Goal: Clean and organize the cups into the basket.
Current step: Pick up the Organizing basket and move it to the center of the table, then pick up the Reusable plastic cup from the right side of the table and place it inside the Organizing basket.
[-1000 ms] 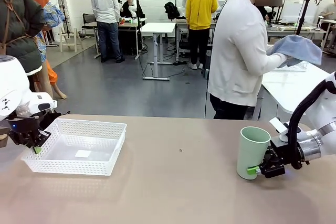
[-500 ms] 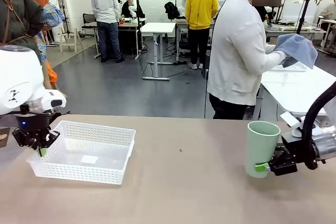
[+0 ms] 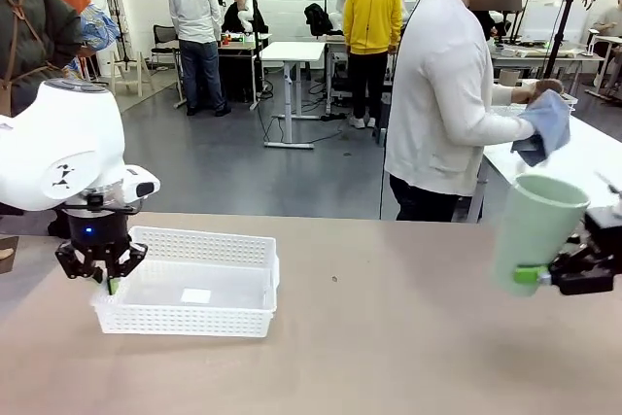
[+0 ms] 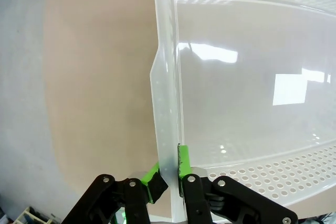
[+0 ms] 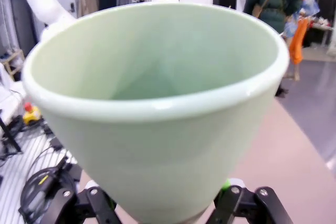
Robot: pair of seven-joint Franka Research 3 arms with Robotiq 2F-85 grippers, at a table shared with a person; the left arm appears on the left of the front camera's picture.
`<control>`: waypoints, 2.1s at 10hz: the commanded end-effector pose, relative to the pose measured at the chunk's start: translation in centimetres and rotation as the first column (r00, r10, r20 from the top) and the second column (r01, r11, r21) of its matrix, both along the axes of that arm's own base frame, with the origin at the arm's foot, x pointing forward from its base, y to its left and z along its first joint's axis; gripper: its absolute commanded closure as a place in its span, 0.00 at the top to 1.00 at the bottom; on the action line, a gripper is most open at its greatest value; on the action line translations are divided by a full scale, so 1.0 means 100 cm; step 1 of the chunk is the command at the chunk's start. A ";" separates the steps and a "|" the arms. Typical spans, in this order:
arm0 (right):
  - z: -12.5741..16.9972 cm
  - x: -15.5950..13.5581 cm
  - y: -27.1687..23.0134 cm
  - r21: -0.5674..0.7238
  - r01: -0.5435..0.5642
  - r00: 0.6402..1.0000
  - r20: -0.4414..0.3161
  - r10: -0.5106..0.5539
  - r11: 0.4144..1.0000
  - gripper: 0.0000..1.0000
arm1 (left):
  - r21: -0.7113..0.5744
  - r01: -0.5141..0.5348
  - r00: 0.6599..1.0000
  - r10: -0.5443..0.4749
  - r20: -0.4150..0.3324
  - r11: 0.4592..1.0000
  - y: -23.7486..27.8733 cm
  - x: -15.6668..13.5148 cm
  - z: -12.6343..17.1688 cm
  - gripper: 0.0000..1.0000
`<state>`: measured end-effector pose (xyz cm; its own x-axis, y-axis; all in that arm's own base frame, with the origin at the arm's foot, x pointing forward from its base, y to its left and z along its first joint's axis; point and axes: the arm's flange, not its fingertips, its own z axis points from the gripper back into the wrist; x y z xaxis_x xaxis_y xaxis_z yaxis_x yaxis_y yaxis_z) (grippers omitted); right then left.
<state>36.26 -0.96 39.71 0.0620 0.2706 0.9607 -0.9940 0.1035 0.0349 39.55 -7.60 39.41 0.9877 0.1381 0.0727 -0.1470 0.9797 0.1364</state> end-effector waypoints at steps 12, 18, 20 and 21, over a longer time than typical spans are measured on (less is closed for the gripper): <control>0.041 -0.020 -0.008 -0.090 0.033 0.989 -0.143 -0.045 0.995 0.03 | -0.040 0.043 0.999 -0.041 0.036 0.998 -0.165 0.003 0.009 0.00; 0.041 -0.020 -0.008 -0.090 0.033 0.989 -0.143 -0.045 0.995 0.03 | -0.045 0.098 0.995 -0.098 0.020 0.994 -0.165 -0.001 0.004 0.00; 0.041 -0.020 -0.008 -0.090 0.033 0.989 -0.143 -0.045 0.995 0.03 | -0.045 0.098 0.995 -0.098 0.020 0.994 -0.165 -0.001 0.004 0.00; 0.041 -0.020 -0.008 -0.090 0.033 0.989 -0.143 -0.045 0.995 0.03 | -0.045 0.098 0.995 -0.098 0.020 0.994 -0.165 -0.001 0.004 0.00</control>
<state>34.37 -1.87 43.80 0.2137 0.3489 0.9125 -0.9731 0.1584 0.1673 39.66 -23.59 39.77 0.9966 0.0227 0.0790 -0.0298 0.9955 0.0899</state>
